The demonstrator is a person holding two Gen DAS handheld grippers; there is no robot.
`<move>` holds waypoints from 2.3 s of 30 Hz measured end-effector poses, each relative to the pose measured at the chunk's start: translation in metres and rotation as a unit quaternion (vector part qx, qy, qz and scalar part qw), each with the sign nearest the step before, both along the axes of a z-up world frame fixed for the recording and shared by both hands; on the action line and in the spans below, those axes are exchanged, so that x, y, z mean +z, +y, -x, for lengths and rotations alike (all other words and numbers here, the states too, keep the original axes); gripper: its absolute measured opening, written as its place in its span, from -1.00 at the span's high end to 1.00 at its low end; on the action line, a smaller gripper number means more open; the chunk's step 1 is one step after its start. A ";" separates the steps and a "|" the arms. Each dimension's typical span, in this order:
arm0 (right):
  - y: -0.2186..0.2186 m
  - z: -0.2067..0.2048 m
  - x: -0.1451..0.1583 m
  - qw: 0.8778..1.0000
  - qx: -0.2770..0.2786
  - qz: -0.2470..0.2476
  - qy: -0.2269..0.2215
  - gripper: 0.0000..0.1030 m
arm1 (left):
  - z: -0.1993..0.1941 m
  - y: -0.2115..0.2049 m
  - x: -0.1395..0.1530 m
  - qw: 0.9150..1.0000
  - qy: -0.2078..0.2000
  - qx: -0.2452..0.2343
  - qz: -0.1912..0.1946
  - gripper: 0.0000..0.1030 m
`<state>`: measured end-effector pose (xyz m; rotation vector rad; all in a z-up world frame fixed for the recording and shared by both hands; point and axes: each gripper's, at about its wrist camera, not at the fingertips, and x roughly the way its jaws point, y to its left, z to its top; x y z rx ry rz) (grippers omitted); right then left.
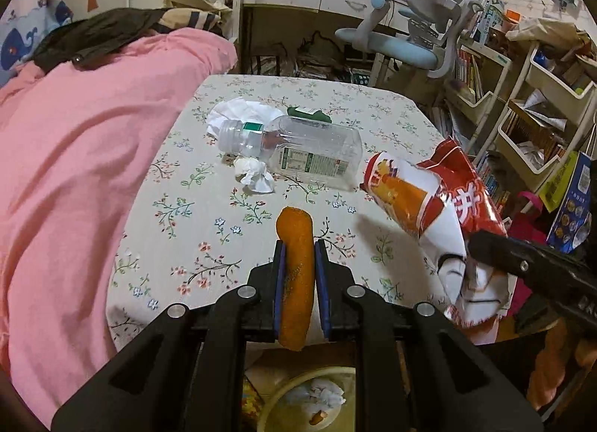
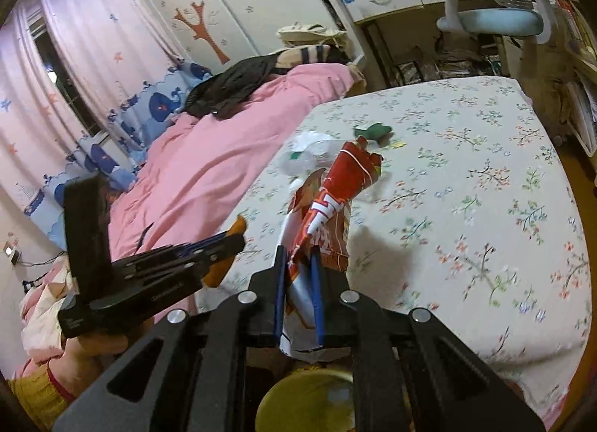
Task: Collect trash
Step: 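Carry the snack bag and orange stick down to the yellow bin with both grippers, then open both grippers over the yellow bin to drop the trash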
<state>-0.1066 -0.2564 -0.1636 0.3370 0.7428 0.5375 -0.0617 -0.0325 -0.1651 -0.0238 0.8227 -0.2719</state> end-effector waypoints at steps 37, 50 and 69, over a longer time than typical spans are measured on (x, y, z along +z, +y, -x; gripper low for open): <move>0.048 0.095 -0.081 0.983 0.056 0.077 0.154 0.27 | 0.093 -0.004 -0.004 1.000 -0.002 -0.008 -0.014 0.72; 0.017 0.096 -0.050 0.988 -0.105 0.105 0.047 -0.50 | 0.124 -0.022 -0.031 0.998 0.050 -0.030 -0.032 0.72; 0.003 0.099 -0.038 0.976 -0.173 0.132 0.007 -0.77 | 0.143 -0.030 -0.060 0.993 0.098 -0.025 -0.063 -0.12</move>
